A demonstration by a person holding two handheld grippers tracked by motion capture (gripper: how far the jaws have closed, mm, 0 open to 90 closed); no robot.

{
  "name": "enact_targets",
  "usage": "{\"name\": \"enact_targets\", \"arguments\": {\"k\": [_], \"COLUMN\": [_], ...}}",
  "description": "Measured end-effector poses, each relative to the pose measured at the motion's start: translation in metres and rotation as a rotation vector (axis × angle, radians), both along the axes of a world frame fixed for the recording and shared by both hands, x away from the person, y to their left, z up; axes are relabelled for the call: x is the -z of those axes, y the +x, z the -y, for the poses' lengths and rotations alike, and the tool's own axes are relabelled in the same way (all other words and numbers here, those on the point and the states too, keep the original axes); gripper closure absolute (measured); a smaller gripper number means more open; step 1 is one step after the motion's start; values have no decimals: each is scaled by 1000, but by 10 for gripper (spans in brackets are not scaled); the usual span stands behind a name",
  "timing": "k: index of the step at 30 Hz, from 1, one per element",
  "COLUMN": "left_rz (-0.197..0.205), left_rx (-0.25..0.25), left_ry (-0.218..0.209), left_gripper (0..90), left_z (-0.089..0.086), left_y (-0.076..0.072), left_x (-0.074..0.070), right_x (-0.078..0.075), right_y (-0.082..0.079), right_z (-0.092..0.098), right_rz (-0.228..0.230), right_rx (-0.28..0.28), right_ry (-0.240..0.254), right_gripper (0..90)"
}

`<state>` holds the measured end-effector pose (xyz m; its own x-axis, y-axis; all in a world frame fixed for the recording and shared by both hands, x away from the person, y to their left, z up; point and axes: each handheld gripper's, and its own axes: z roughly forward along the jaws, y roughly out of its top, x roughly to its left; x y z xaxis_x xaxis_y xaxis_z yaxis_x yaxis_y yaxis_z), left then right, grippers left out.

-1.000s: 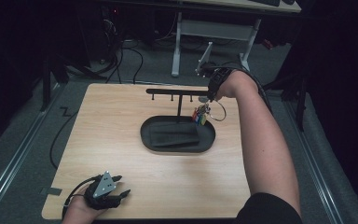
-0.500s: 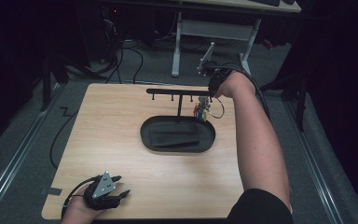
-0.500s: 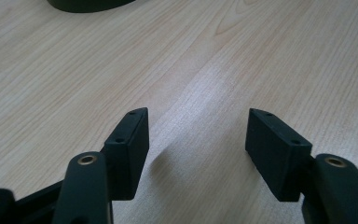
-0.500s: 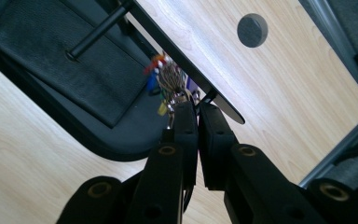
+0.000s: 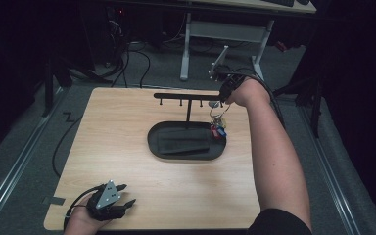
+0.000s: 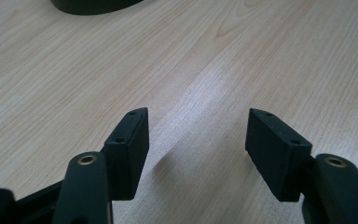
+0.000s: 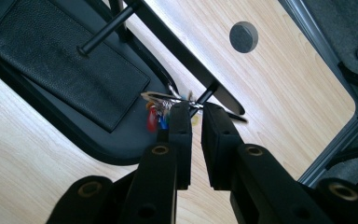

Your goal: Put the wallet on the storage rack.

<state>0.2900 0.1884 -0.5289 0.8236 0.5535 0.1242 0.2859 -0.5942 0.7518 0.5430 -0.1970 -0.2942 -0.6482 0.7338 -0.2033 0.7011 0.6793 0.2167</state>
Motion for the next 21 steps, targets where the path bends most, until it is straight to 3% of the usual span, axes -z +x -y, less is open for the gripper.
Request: {"name": "enact_targets", "arguments": {"k": [21], "left_rz": [0], "left_rx": [9], "left_ry": [3], "left_gripper": [406], "left_z": [2], "left_y": [-2], "left_x": [1], "right_x": [6], "right_y": [-31], "right_z": [12], "right_rz": [15], "right_rx": [9], "right_ry": [56], "right_gripper": [766]}}
